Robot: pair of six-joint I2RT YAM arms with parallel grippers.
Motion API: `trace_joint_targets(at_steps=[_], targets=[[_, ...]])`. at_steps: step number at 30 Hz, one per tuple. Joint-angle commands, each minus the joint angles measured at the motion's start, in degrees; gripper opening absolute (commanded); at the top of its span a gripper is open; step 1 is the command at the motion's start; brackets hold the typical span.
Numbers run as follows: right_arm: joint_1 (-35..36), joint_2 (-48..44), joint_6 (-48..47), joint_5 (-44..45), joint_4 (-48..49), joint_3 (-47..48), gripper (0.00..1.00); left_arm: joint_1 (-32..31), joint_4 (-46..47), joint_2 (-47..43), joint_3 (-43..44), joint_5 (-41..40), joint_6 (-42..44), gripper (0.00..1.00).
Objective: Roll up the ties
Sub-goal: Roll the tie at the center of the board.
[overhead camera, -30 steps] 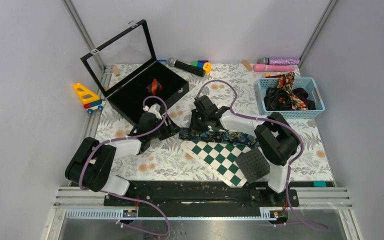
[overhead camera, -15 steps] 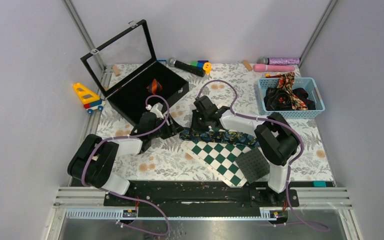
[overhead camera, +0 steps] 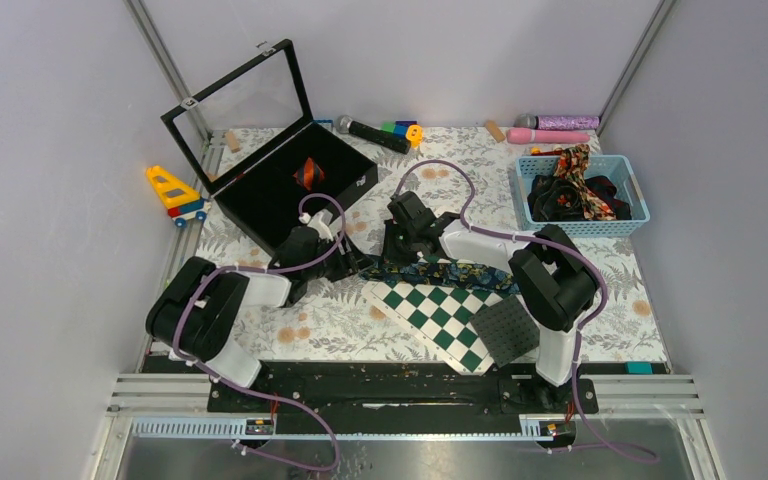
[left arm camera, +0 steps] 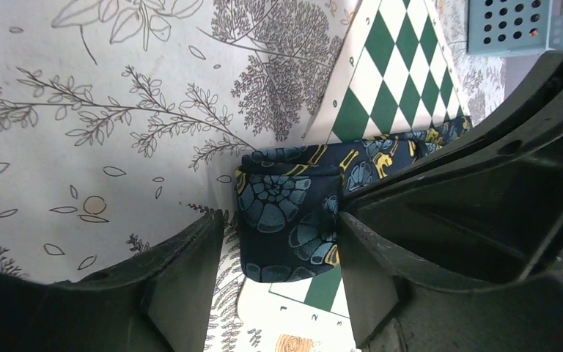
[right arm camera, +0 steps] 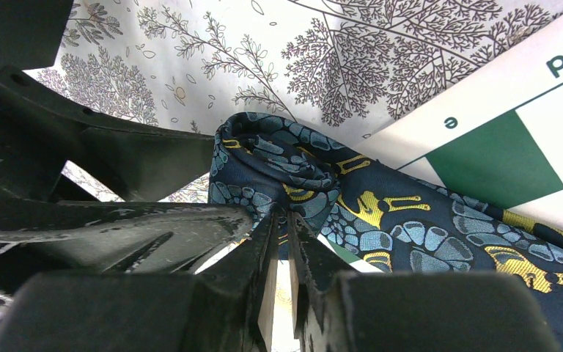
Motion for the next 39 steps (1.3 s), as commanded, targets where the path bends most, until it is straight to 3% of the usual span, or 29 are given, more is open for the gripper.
trace_joint_targets(at_steps=[1, 9, 19, 29, 39], targets=[[0.10, -0.36, -0.19, 1.64, -0.67, 1.46, 0.16, -0.91, 4.67, 1.63, 1.67, 0.99, -0.35, 0.58], [-0.07, -0.32, -0.29, 1.36, -0.67, 1.28, 0.16, -1.80, 7.62, 3.68, 1.37, 0.93, -1.68, 0.58], [-0.14, -1.33, -0.07, 0.41, -0.60, 1.01, 0.16, -1.98, 8.37, 3.44, 0.84, 0.21, -2.18, 0.49], [-1.65, -13.52, -1.63, 0.50, -0.71, -1.77, 0.18, -2.39, 1.08, -0.03, 2.80, -3.22, -0.08, 0.47], [-7.61, -26.47, -4.11, 3.52, -3.16, -8.94, 0.18, -4.01, -7.37, -2.91, 6.87, -6.59, 3.06, 0.46]])
